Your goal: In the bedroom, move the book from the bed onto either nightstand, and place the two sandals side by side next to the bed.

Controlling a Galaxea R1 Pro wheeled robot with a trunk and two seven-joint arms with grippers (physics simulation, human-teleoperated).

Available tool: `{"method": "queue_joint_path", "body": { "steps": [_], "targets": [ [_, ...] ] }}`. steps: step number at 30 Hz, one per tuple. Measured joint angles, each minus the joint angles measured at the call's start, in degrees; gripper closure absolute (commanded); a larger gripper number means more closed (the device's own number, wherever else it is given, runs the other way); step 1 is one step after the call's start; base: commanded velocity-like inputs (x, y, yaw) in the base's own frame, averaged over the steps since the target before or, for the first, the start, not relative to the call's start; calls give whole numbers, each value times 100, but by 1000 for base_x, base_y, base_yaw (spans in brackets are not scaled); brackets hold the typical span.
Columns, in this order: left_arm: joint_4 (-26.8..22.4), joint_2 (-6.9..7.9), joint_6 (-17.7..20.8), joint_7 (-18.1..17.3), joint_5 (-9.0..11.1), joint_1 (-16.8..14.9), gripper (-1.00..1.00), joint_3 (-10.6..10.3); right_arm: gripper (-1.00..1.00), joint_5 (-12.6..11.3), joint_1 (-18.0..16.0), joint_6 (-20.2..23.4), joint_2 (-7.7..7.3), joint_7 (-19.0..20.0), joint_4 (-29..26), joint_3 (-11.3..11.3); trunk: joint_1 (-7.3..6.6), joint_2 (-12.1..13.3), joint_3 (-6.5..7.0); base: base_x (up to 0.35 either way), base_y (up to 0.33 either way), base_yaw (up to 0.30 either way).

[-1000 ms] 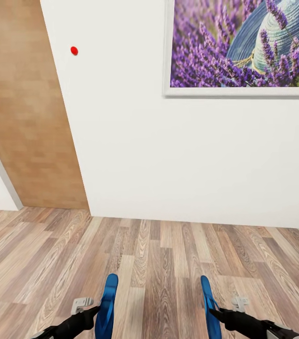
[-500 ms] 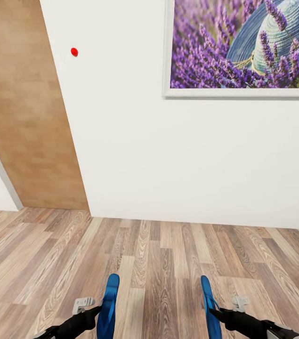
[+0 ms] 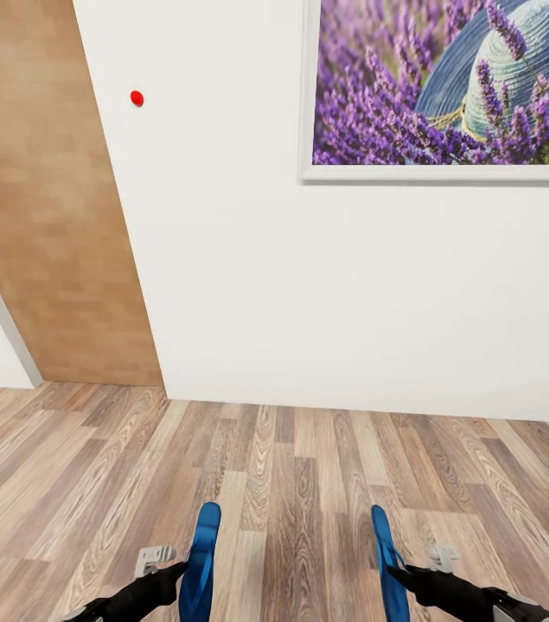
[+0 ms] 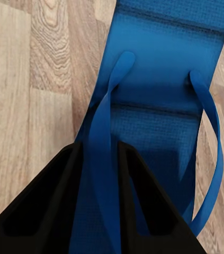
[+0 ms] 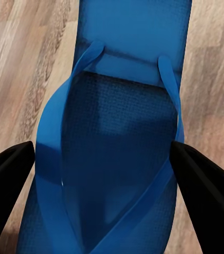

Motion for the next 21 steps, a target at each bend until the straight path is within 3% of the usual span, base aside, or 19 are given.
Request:
{"method": "queue_joint_path", "body": {
  "steps": [21],
  "targets": [
    [0, -1, 0, -3, 0, -2, 100, -2, 100, -1, 0, 0, -2, 0, 0, -4, 0, 0, 179, 0, 0, 0]
  ]
}}
